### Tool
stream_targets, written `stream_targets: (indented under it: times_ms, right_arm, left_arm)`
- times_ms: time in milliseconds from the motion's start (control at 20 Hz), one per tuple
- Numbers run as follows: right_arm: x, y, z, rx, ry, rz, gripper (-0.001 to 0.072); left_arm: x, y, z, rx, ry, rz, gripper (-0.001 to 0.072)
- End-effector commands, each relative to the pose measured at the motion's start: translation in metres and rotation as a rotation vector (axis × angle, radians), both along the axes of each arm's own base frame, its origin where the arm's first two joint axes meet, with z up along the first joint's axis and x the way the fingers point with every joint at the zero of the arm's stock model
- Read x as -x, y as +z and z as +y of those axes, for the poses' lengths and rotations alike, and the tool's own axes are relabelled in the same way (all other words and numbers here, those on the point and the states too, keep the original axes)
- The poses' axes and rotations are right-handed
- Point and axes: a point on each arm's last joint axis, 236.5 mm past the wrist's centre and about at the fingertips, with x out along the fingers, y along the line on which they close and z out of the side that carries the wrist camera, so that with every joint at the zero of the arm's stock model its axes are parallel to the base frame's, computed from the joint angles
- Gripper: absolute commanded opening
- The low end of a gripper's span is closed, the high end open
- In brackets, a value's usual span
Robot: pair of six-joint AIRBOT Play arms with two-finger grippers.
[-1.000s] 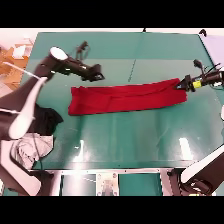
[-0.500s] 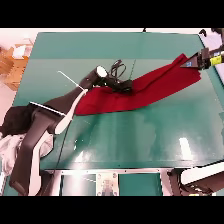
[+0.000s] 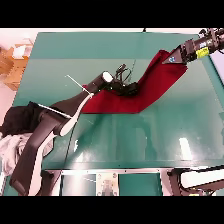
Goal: Fold the shirts.
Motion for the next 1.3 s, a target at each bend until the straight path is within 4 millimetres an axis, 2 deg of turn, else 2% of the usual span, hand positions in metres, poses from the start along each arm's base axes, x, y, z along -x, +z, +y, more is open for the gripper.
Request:
stream_targets:
  times_ms: [0,100,200,300,400,550,650,750,800,900,950,1000,1050,1150,1250]
  right_arm:
    - [-0.003,-0.004,0.01,0.015,-0.024,0.018,0.0016]
    - [-0.009,-0.01,0.018,0.001,-0.049,0.029,0.0017]
    - [-0.012,-0.019,0.036,-0.016,-0.064,0.062,0.0017]
    - [-0.012,-0.031,0.067,-0.032,-0.064,0.094,0.0017]
    - [-0.012,-0.046,0.108,-0.053,-0.067,0.104,0.0017]
    - [-0.025,-0.079,0.179,-0.091,-0.112,0.076,0.0017]
    - [-0.028,-0.111,0.233,-0.106,-0.128,0.075,0.0017]
    - [-0.03,-0.146,0.293,-0.144,-0.153,0.068,0.0019]
    - [-0.034,-0.169,0.318,-0.16,-0.189,0.06,0.0079]
    - [-0.03,-0.207,0.355,-0.185,-0.231,0.091,0.0535]
    - [-0.022,-0.217,0.36,-0.171,-0.201,0.12,0.0537]
    - [-0.017,-0.22,0.355,-0.143,-0.159,0.134,0.0537]
    - [-0.019,-0.216,0.339,-0.113,-0.129,0.134,0.0537]
    - [-0.044,-0.194,0.286,-0.088,-0.144,0.133,0.0537]
    - [-0.074,-0.169,0.216,-0.082,-0.218,0.138,0.0536]
  left_arm:
    - [0.001,0.032,0.035,0.025,-0.055,0.058,0.0025]
    - [-0.008,0.071,0.081,0.044,-0.068,0.065,0.0026]
    - [-0.022,0.11,0.135,0.054,-0.044,0.042,0.0025]
    - [-0.037,0.146,0.194,0.059,0.014,0.007,0.0026]
    - [-0.047,0.176,0.25,0.059,0.082,-0.029,0.0026]
    - [-0.052,0.195,0.306,0.057,0.153,-0.048,0.0026]
    - [-0.051,0.196,0.327,0.051,0.166,-0.043,0.0026]
    - [-0.05,0.191,0.336,0.043,0.159,-0.05,0.0026]
    - [-0.05,0.187,0.338,0.039,0.158,-0.051,0.0026]
    - [-0.049,0.184,0.339,0.029,0.15,-0.05,0.0026]
    - [-0.048,0.184,0.339,0.031,0.147,-0.05,0.0026]
    - [-0.048,0.184,0.339,0.031,0.146,-0.05,0.0026]
    - [-0.048,0.184,0.339,0.03,0.146,-0.052,0.0026]
    - [-0.048,0.184,0.339,0.027,0.136,-0.065,0.0026]
    - [-0.047,0.184,0.339,0.027,0.134,-0.064,0.0026]
